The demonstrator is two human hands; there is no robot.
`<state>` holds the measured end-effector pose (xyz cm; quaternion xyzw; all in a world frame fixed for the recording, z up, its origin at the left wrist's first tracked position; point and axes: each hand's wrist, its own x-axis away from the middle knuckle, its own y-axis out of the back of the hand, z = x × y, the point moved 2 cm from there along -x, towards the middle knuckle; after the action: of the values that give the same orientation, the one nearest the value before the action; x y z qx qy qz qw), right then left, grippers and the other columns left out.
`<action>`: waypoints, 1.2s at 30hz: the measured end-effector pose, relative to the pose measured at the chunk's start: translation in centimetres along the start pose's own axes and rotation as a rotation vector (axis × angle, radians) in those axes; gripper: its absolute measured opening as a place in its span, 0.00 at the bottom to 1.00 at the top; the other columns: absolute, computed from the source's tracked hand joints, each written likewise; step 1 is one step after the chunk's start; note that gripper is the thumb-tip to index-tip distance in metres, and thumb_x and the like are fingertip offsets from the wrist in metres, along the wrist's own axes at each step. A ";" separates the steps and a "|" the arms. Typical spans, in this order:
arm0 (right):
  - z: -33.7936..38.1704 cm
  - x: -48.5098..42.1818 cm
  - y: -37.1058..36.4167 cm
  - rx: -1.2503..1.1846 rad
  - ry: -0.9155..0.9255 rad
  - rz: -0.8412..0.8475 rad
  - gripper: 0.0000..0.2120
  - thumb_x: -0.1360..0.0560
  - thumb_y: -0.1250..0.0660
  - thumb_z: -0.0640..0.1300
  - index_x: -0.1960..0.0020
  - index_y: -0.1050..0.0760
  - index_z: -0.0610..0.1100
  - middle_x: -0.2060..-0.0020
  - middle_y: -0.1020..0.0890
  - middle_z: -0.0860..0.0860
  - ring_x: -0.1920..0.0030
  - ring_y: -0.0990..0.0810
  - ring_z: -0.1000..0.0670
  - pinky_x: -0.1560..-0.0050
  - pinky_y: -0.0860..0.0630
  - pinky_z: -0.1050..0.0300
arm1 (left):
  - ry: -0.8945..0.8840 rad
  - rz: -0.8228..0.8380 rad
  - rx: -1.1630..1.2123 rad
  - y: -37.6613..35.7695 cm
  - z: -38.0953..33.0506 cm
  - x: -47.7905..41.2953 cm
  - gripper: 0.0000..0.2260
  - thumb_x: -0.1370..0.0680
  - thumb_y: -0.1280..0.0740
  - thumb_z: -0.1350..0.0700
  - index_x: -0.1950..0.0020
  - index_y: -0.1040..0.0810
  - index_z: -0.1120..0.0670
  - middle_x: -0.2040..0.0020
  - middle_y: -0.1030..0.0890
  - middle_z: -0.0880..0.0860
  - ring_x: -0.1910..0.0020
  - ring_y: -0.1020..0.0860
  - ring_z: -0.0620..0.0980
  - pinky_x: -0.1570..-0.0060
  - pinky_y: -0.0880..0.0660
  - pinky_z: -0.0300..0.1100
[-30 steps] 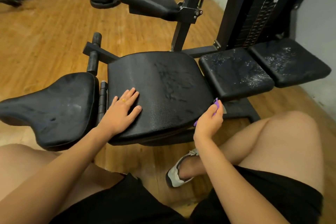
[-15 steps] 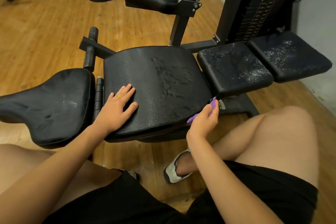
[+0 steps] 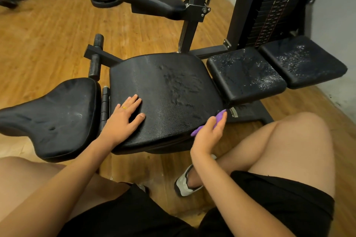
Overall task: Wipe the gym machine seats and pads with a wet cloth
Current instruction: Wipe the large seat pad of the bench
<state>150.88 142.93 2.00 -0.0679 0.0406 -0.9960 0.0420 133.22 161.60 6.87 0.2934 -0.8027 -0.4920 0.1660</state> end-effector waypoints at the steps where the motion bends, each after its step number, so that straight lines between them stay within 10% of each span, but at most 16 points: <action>1: 0.0 1.4 -0.2 0.033 0.039 0.039 0.25 0.18 0.44 0.52 0.22 0.42 0.58 0.27 0.36 0.67 0.31 0.29 0.39 0.30 0.31 0.45 | 0.000 0.003 -0.001 -0.1 -0.1 0.0 0.28 0.18 0.42 0.41 0.20 0.40 0.49 0.20 0.45 0.44 0.21 0.49 0.45 0.23 0.55 0.49; 4: -0.4 3.4 0.5 0.205 0.180 0.078 0.25 0.16 0.46 0.42 0.20 0.48 0.43 0.22 0.48 0.53 0.24 0.49 0.61 0.28 0.49 0.72 | -0.002 -0.003 -0.001 -0.5 -0.4 0.2 0.27 0.17 0.41 0.43 0.20 0.40 0.50 0.20 0.45 0.44 0.21 0.49 0.45 0.23 0.54 0.49; 12: -1.7 -1.9 4.6 0.690 1.018 0.651 0.24 0.17 0.45 0.40 0.22 0.43 0.37 0.22 0.41 0.43 0.21 0.49 0.40 0.24 0.45 0.38 | -0.003 -0.018 0.000 -0.2 -0.4 -0.1 0.26 0.17 0.41 0.44 0.20 0.40 0.49 0.20 0.45 0.44 0.21 0.49 0.45 0.23 0.54 0.49; 18: 1.9 -10.8 7.7 1.017 1.806 1.230 0.28 0.19 0.43 0.33 0.21 0.45 0.40 0.22 0.42 0.44 0.22 0.45 0.39 0.25 0.40 0.40 | 0.003 -0.013 -0.001 -0.6 -0.8 0.0 0.26 0.17 0.41 0.45 0.20 0.40 0.50 0.20 0.44 0.46 0.20 0.48 0.46 0.23 0.53 0.50; 27: 3.9 -5.8 2.0 0.806 2.109 1.531 0.22 0.17 0.44 0.37 0.24 0.38 0.38 0.23 0.38 0.44 0.22 0.44 0.41 0.23 0.43 0.44 | 0.028 -0.012 -0.006 -0.4 -0.5 0.2 0.26 0.17 0.41 0.43 0.20 0.40 0.47 0.20 0.45 0.44 0.21 0.49 0.43 0.22 0.54 0.50; 36: 4.5 -9.6 4.6 0.911 2.095 1.490 0.26 0.19 0.39 0.36 0.22 0.40 0.40 0.22 0.41 0.47 0.22 0.44 0.42 0.25 0.39 0.43 | 0.027 0.003 -0.019 -0.6 -0.8 0.3 0.26 0.17 0.42 0.43 0.20 0.41 0.47 0.20 0.45 0.45 0.21 0.48 0.44 0.23 0.54 0.50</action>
<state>161.32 138.89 4.77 0.7702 -0.2494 -0.2467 0.5326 133.59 160.67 6.67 0.2975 -0.7959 -0.4955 0.1804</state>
